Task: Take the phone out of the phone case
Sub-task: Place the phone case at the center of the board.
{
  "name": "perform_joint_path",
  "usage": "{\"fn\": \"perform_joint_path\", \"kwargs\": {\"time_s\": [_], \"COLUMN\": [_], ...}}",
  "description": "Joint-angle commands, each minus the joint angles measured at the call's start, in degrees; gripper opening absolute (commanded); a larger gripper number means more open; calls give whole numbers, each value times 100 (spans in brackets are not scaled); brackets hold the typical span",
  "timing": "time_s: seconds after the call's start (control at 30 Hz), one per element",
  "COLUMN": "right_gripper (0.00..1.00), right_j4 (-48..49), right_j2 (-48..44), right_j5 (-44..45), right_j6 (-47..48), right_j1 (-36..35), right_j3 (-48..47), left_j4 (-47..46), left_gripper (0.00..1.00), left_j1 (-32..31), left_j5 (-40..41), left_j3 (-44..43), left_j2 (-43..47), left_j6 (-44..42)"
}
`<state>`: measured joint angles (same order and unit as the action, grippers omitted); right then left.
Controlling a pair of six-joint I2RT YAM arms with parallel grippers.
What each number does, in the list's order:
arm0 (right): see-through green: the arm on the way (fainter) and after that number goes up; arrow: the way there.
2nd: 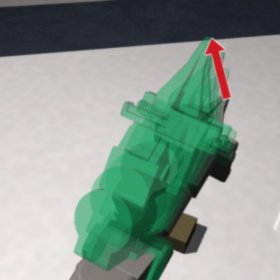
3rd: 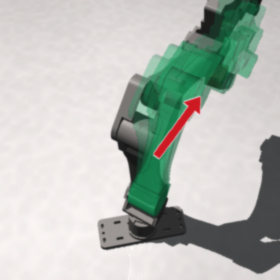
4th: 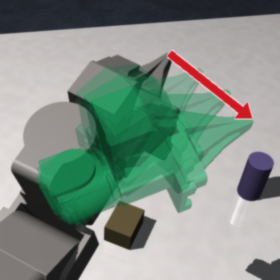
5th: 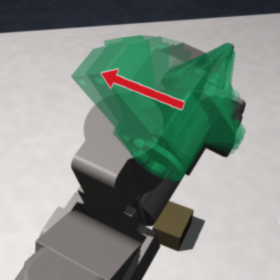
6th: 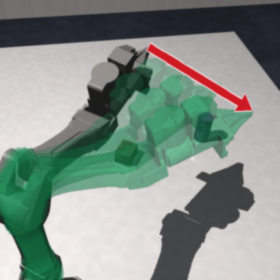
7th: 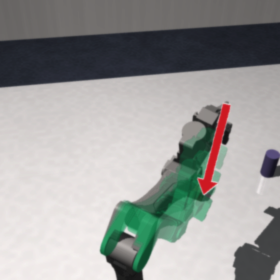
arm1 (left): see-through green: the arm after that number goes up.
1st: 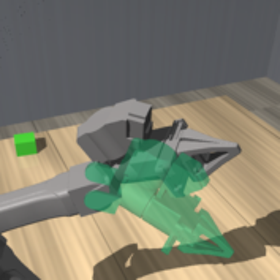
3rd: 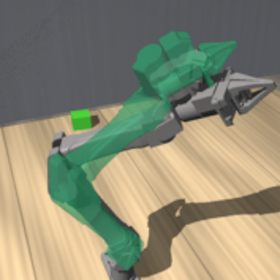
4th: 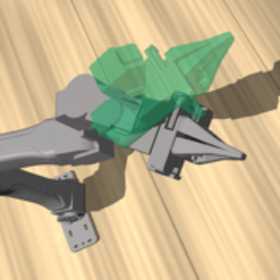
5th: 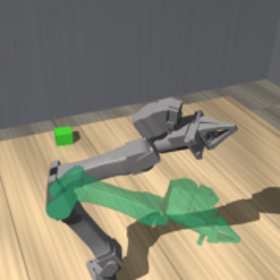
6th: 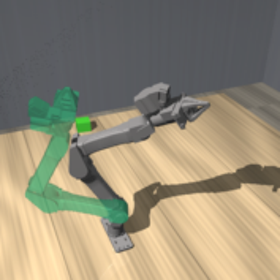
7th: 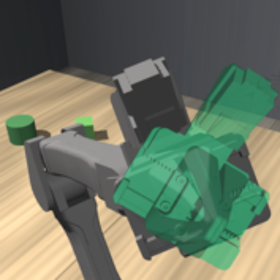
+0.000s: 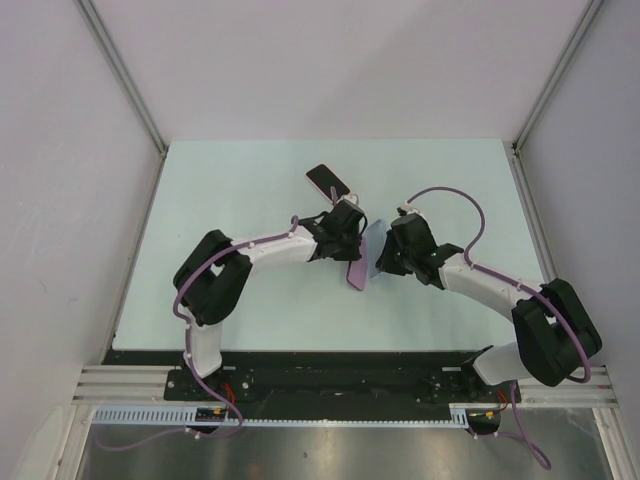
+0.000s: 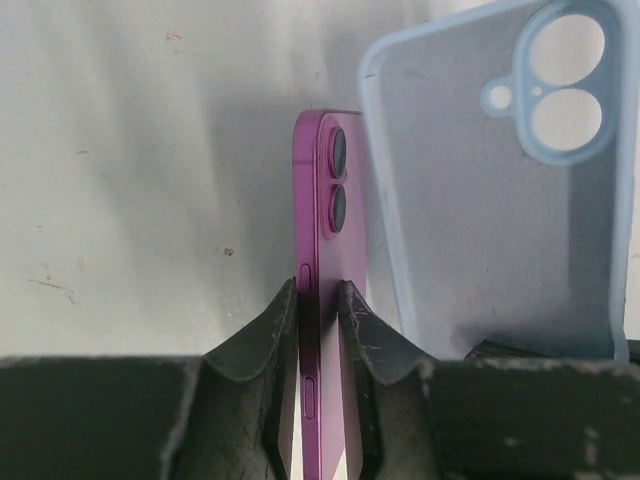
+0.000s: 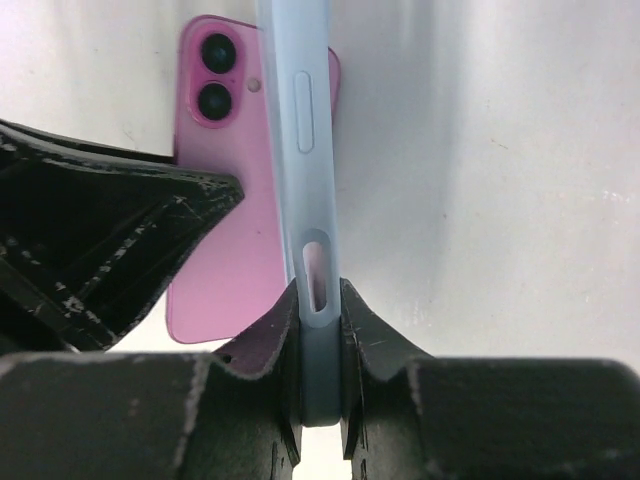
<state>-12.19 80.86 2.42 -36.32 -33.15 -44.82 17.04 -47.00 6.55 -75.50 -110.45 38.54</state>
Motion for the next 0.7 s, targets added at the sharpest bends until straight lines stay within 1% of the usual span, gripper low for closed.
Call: {"fn": "perform_joint_path", "kwargs": {"time_s": [0.0, 0.07, 0.1, 0.2, 0.3, 0.33, 0.37, 0.5, 0.57, 0.67], "right_gripper": [12, 11, 11, 7, 2, 1, 0, 0, 0, 0], "right_j4": [357, 401, 401, 253, -2, -47, -91, -266, -319, -398], "right_j2": [-123, -88, -88, -149, -351, -508, -579, -931, -1071, -1186], "right_j5": [66, 31, 22, 144, 146, 110, 84, -180, -469, -654], "right_j6": [28, 2, 10, 45, 194, 247, 291, 493, 590, 687], "right_j1": [-42, -60, -52, 44, 413, 701, 843, 1634, 2064, 2513], "right_j3": [-115, -115, -115, -115, -106, -97, -106, -54, -18, 43], "left_j4": [344, 335, 370, 458, 520, 511, 502, 354, 309, 248], "left_gripper": [8, 1, 0, 0, 0, 0, 0, 0, 0, 0], "left_j1": [-2, -2, 7, 16, 86, 112, 147, 358, 411, 569], "left_j5": [-320, -303, -286, -198, -57, -57, -74, -320, -460, -610], "left_j3": [-34, -34, -34, -26, 9, 27, 62, 150, 220, 273], "left_j2": [-257, -240, -214, -100, 199, 356, 436, 691, 779, 876], "left_j6": [-137, -119, -110, -93, -119, -145, -163, -216, -198, -172]}}
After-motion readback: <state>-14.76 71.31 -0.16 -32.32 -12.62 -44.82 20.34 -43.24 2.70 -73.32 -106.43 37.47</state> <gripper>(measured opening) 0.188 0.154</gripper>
